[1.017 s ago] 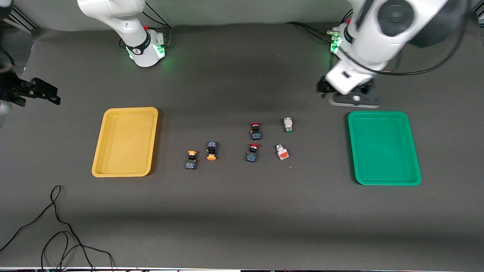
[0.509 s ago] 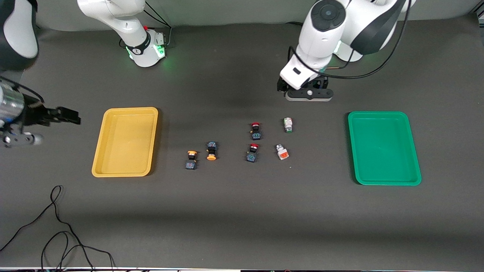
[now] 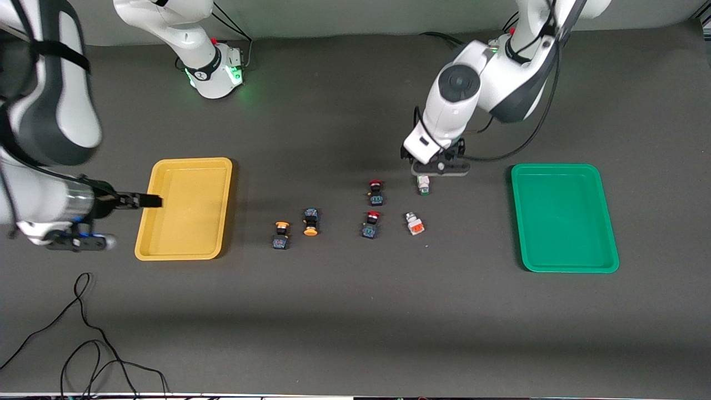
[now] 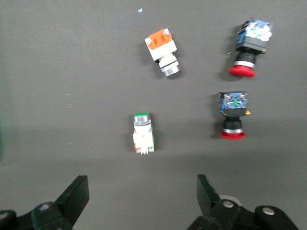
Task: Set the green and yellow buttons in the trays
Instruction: 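Reach the left gripper to the green button while the right gripper reaches orange buttons, then grasp the green button with the left gripper while the right gripper grasps an orange button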
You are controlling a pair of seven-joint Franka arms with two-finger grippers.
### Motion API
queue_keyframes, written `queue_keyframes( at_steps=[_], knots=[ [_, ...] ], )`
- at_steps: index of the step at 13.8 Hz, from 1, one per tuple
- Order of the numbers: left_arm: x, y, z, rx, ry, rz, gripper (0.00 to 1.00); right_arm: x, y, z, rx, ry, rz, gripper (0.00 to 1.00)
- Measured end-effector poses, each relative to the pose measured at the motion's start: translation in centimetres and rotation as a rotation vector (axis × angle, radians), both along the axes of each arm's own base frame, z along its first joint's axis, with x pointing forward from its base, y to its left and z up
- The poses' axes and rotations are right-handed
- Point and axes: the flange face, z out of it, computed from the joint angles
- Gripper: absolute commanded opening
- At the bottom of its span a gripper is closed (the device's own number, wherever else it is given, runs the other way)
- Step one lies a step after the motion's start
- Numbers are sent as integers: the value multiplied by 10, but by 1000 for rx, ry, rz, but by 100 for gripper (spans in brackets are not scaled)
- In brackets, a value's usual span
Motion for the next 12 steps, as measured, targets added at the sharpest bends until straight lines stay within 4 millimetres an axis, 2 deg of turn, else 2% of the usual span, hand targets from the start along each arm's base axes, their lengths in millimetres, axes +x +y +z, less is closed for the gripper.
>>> queue_keyframes(
  at_steps=[3,5,6,8,9,10,12],
  knots=[
    [7,1,-69,-12,15,16,100,10,58,-34,-31,-25,-23,100],
    [7,2,-105,-14,29,25,100,13,92,-58,-54,-39,-58,100],
    [6,2,-118,-14,36,27,100,15,107,-70,-63,-43,-80,100],
    [5,3,-131,-9,49,28,100,17,127,-98,-30,-34,-120,100],
    [4,4,-135,-6,55,28,90,20,134,-112,-2,-24,-145,100],
    [3,4,-138,-3,59,30,72,22,138,-128,13,-16,-169,100],
    [3,6,-141,2,65,48,40,23,149,-154,16,-10,-179,100]
  ],
)
